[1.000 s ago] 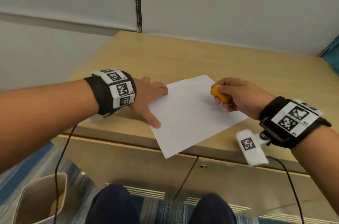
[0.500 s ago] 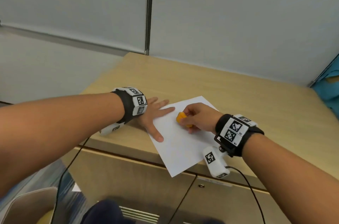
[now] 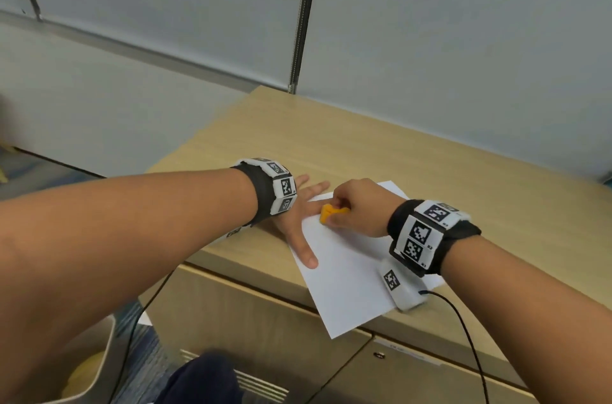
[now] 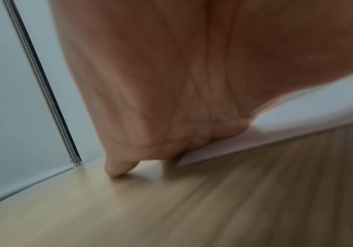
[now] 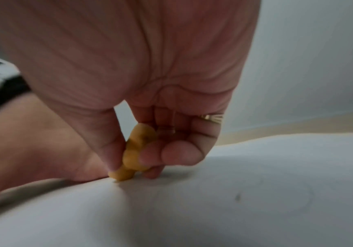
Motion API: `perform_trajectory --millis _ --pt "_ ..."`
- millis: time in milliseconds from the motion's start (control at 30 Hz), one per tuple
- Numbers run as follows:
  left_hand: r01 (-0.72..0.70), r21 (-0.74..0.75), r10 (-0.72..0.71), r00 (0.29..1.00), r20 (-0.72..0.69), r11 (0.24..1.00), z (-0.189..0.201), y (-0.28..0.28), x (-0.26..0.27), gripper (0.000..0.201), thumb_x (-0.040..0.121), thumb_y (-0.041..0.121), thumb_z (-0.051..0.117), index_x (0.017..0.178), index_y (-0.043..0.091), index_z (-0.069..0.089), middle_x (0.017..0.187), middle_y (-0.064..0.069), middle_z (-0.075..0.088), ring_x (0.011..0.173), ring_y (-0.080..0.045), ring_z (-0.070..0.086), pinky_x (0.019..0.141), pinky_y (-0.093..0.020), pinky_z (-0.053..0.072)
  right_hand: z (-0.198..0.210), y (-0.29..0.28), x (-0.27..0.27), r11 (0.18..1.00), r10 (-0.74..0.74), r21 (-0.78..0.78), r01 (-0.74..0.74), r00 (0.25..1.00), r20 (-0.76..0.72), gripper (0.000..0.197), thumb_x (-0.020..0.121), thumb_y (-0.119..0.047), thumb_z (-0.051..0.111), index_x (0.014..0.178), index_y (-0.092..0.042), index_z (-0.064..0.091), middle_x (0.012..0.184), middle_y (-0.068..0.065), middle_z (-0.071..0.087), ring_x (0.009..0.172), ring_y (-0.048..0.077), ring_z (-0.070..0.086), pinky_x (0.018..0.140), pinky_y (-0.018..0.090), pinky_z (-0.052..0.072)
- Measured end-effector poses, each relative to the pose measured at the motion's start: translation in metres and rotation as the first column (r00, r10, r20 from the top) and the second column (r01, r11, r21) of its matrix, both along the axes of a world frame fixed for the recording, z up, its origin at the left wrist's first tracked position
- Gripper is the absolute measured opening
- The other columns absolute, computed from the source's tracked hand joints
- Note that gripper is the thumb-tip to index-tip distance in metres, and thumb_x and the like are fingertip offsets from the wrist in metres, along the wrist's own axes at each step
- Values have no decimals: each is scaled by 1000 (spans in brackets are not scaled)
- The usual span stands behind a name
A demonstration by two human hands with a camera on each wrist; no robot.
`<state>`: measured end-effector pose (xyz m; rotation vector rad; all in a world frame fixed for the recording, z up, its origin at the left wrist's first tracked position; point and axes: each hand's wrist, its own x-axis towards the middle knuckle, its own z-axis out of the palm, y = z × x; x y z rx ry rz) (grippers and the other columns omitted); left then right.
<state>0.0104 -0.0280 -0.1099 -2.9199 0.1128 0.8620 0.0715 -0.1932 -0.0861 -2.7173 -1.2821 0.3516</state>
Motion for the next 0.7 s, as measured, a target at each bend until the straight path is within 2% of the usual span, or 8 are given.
perform_trajectory --millis 133,233,267,333,433,467,600,700 --pt "-17 -16 17 1000 0 1000 -3 2 2 141 32 101 51 141 58 -27 155 11 -40 143 -32 -35 114 -68 -5 7 4 2 998 25 -57 -17 991 134 27 94 -33 57 84 -8 62 83 9 65 70 24 55 53 30 38" --pt "7 -4 -7 1000 -7 1000 -5 4 5 132 42 100 54 144 58 -19 154 10 -42 142 -33 -37 115 -68 -4 0 1 -24 973 219 -74 -217 975 26 24 89 -34 64 83 -11 64 76 5 66 69 24 60 62 36 49" --pt "13 -5 -13 1000 -2 1000 -6 4 5 132 42 100 54 144 59 -18 154 10 -43 142 -34 -37 115 -67 -4 0 -1 -28 968 234 -85 -234 972 -11 24 87 -37 67 84 -13 65 75 4 65 68 21 59 64 36 50" --pt "1 -13 -1 1000 6 1000 -8 5 5 135 38 101 52 142 59 -24 155 10 -42 142 -34 -36 115 -66 -5 2 -1 -11 979 187 -88 -185 982 26 26 87 -38 67 83 -13 65 75 4 65 68 20 58 62 33 47" --pt "-14 -22 15 1000 17 1000 -9 5 5 139 38 100 54 138 58 -32 156 11 -39 143 -33 -35 115 -66 -7 6 0 19 999 21 -36 -15 988 154 27 89 -36 61 78 -12 62 77 7 64 71 28 61 62 34 49" --pt "-12 -20 12 1000 19 1000 -9 4 5 139 38 100 55 138 58 -32 156 11 -39 143 -33 -35 115 -67 -6 5 0 16 999 27 -29 -23 989 148 26 89 -34 61 78 -11 62 76 7 64 70 28 61 62 34 49" --pt "3 10 -3 1000 1 1000 -7 5 6 134 39 101 53 144 59 -18 153 10 -43 142 -34 -37 115 -67 -5 -4 2 -24 969 232 -79 -233 972 -25 26 85 -34 68 81 -8 65 74 11 67 65 23 59 62 38 49" --pt "-1 -15 1 1000 16 1000 -8 5 5 139 36 101 53 140 58 -29 155 8 -40 142 -35 -36 115 -66 -6 6 8 4 995 85 -60 -81 993 78 29 89 -33 62 79 -6 64 77 13 67 70 26 63 59 35 49"
